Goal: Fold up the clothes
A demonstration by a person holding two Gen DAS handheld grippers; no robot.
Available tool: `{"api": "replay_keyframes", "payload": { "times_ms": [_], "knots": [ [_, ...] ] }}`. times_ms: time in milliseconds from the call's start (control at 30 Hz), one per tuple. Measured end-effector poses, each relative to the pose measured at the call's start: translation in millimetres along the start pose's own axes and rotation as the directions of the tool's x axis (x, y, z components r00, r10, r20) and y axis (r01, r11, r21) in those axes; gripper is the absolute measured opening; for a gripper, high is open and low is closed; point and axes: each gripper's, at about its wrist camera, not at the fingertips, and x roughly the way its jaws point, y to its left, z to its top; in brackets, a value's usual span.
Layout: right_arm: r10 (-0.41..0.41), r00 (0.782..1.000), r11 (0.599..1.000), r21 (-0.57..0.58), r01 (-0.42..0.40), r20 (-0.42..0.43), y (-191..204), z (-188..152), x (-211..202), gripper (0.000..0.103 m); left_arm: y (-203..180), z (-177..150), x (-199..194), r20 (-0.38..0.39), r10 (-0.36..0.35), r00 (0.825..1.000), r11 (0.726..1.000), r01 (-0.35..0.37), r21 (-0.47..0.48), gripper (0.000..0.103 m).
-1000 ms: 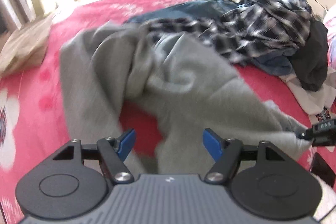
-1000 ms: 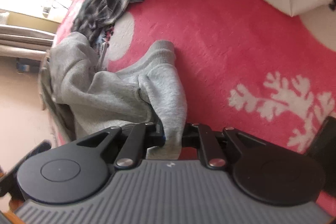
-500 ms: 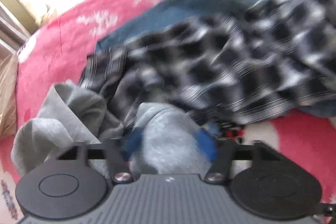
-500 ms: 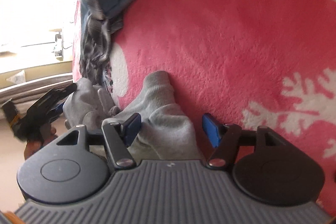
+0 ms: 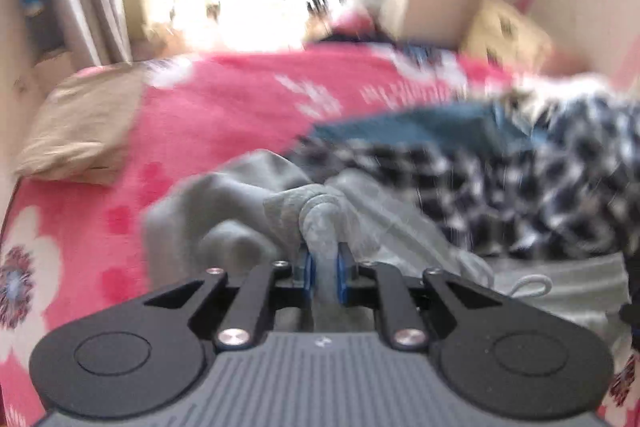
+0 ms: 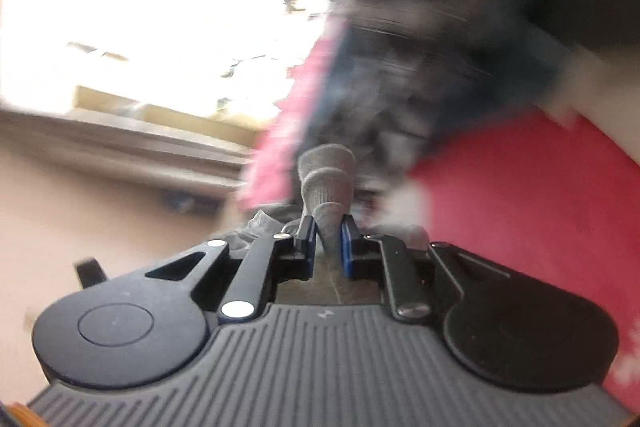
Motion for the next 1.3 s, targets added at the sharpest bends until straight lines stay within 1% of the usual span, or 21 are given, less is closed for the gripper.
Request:
{"api": "replay_keyframes", "payload": {
  "times_ms": [100, 167, 200, 267, 333, 400, 433, 467, 500, 533, 633, 700, 767, 867, 900, 933, 1000, 1067, 1167, 1233, 1300],
  "knots": [
    [0.132, 0.988, 0.975, -0.168, -0.143, -0.075, 43.3, -5.3, -1.3, 0.011, 43.0, -29.7, -58.5, 0.095, 0.024, 0.995, 0.997, -0.017, -0.074, 0.012],
    [0.206, 0.967, 0.936, -0.257, -0.239, -0.149, 67.4, -14.2, -0.9, 0.010, 73.0, -62.3, -79.1, 0.081, 0.061, 0.995, 0.989, -0.049, -0.142, 0.013],
    [0.219, 0.956, 0.919, -0.287, -0.269, -0.193, 73.8, -23.2, -2.0, 0.010, 87.9, -78.7, -89.2, 0.072, 0.078, 0.994, 0.982, -0.065, -0.175, 0.013],
    [0.193, 0.946, 0.915, -0.299, -0.269, -0.261, 72.6, -38.2, 4.0, 0.010, 114.9, -116.7, -88.6, -0.017, 0.094, 0.995, 0.969, -0.096, -0.228, 0.017],
    [0.103, 0.946, 0.939, -0.285, -0.195, -0.308, 56.9, -55.2, 21.2, 0.010, 136.6, -157.6, -75.2, -0.144, 0.104, 0.984, 0.958, -0.138, -0.250, 0.026],
    [-0.005, 0.938, 0.953, -0.286, -0.100, -0.346, 40.7, -71.0, 39.1, 0.010, 147.8, -182.8, -72.5, -0.215, 0.166, 0.962, 0.953, -0.213, -0.214, 0.030],
    [-0.059, 0.932, 0.948, -0.311, -0.059, -0.358, 39.2, -77.2, 43.6, 0.010, 151.5, -189.6, -75.9, -0.221, 0.170, 0.960, 0.959, -0.213, -0.188, 0.041],
    [-0.113, 0.923, 0.941, -0.337, -0.019, -0.367, 37.8, -83.4, 48.1, 0.012, 153.5, -191.1, -82.7, -0.195, 0.169, 0.966, 0.963, -0.204, -0.174, 0.051],
    [-0.165, 0.912, 0.932, -0.363, 0.019, -0.375, 36.5, -89.4, 52.4, 0.012, 155.4, -192.5, -89.4, -0.169, 0.167, 0.971, 0.968, -0.194, -0.161, 0.056],
    [-0.178, 0.913, 0.917, -0.398, 0.019, -0.367, 43.9, -91.0, 50.0, 0.013, 155.9, -190.5, -96.1, -0.129, 0.161, 0.979, 0.973, -0.179, -0.145, 0.065],
    [-0.213, 0.916, 0.870, -0.493, 0.019, -0.341, 65.5, -92.9, 46.5, 0.015, 152.5, -175.1, -91.2, -0.076, 0.115, 0.990, 0.991, -0.120, -0.062, 0.072],
    [-0.226, 0.921, 0.835, -0.550, 0.016, -0.317, 79.8, -89.3, 50.1, 0.027, 153.0, -161.7, -80.2, -0.054, 0.072, 0.996, 0.997, -0.071, 0.004, 0.077],
    [-0.215, 0.925, 0.814, -0.581, -0.007, -0.312, 90.1, -82.0, 56.0, 0.050, 152.2, -152.1, -60.7, -0.060, 0.031, 0.998, 0.998, -0.028, 0.057, 0.082],
    [-0.242, 0.914, 0.772, -0.635, -0.021, -0.325, 97.7, -73.7, 73.2, 0.071, 158.0, -141.0, -28.2, -0.095, -0.017, 0.995, 0.994, 0.027, 0.104, 0.082],
    [-0.255, 0.906, 0.753, -0.657, -0.033, -0.339, 98.3, -70.3, 81.9, 0.074, 161.1, -137.9, -16.9, -0.111, -0.031, 0.993, 0.993, 0.043, 0.113, 0.082],
    [-0.270, 0.895, 0.742, -0.669, -0.041, -0.355, 97.5, -69.9, 91.9, 0.082, 165.7, -136.2, -9.1, -0.123, -0.048, 0.991, 0.992, 0.062, 0.110, 0.082],
    [-0.302, 0.872, 0.718, -0.693, -0.059, -0.386, 95.9, -69.2, 112.0, 0.085, 176.5, -131.8, 6.8, -0.152, -0.099, 0.983, 0.989, 0.114, 0.092, 0.082],
    [-0.319, 0.847, 0.716, -0.693, -0.078, -0.425, 90.4, -69.2, 132.6, 0.085, 186.3, -128.5, 21.7, -0.178, -0.157, 0.971, 0.983, 0.172, 0.070, 0.082],
    [-0.312, 0.812, 0.756, -0.646, -0.102, -0.493, 75.8, -67.0, 165.7, 0.085, 195.7, -125.9, 43.8, -0.232, -0.254, 0.939, 0.963, 0.269, 0.032, 0.078],
    [-0.300, 0.788, 0.788, -0.606, -0.114, -0.538, 66.4, -66.5, 184.8, 0.085, 199.9, -124.9, 54.6, -0.246, -0.274, 0.930, 0.958, 0.288, 0.019, 0.077],
    [-0.270, 0.759, 0.826, -0.548, -0.134, -0.592, 57.9, -66.4, 198.9, 0.085, 203.3, -124.3, 59.9, -0.251, -0.280, 0.927, 0.956, 0.293, 0.016, 0.068]
  ]
}}
